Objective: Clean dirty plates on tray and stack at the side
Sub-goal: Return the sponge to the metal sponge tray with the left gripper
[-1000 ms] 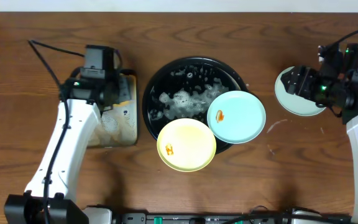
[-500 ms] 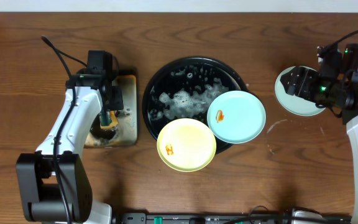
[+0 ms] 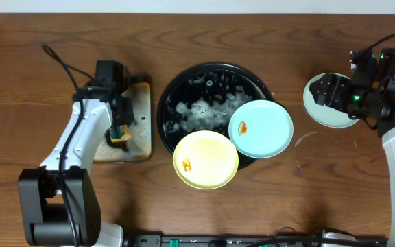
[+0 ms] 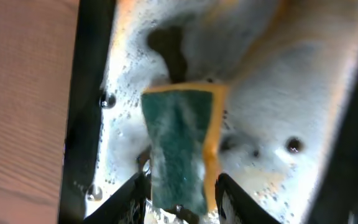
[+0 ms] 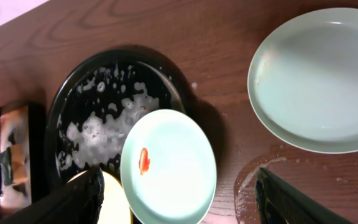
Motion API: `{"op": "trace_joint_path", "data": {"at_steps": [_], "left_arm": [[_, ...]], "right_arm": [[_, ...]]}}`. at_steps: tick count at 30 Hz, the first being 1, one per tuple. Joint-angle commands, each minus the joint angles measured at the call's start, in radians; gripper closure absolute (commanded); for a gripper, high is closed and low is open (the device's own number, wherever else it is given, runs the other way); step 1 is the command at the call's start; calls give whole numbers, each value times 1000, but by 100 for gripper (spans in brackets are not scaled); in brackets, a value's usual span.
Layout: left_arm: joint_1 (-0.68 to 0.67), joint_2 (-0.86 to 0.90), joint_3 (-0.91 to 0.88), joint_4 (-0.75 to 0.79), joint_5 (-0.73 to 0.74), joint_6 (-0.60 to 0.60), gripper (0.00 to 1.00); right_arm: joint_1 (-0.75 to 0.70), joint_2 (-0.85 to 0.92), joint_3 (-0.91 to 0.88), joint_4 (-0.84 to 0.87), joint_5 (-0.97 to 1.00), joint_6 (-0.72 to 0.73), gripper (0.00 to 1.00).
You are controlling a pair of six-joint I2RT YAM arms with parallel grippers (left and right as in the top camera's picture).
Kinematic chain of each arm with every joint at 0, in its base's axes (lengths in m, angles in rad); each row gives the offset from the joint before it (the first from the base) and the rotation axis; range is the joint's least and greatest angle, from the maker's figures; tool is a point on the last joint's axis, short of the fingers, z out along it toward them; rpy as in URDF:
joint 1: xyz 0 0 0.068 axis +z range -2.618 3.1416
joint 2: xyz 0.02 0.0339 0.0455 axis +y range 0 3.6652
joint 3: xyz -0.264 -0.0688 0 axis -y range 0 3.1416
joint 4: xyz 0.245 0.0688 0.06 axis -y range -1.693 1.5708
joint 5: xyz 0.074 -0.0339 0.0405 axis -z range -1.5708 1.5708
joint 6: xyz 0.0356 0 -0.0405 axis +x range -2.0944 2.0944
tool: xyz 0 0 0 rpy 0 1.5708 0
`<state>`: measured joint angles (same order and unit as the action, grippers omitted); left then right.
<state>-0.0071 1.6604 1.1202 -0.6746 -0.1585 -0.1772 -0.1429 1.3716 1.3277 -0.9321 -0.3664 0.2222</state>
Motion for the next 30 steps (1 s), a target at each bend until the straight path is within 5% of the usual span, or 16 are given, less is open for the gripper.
{"op": "trace_joint_path", "data": {"at_steps": [1,16,22,28,30], "left_arm": [[42,-13,-81,59,26,-66,62],[69,19,-292,312,177,-64,64],[69,37,-284,307,196,-64,92],[69,-77,-198,225,276,-64,85],[69,-120,-185,205,275,-64,66]], "right_arm": [[8,-4,0,-4,0,-18,24],[8,-4,0,-4,0,-18,25],[8,-4,0,-4,0,-18,25],[8,-4,0,-3,0,-18,25],[8,-4,0,-3,0,-18,25]]}}
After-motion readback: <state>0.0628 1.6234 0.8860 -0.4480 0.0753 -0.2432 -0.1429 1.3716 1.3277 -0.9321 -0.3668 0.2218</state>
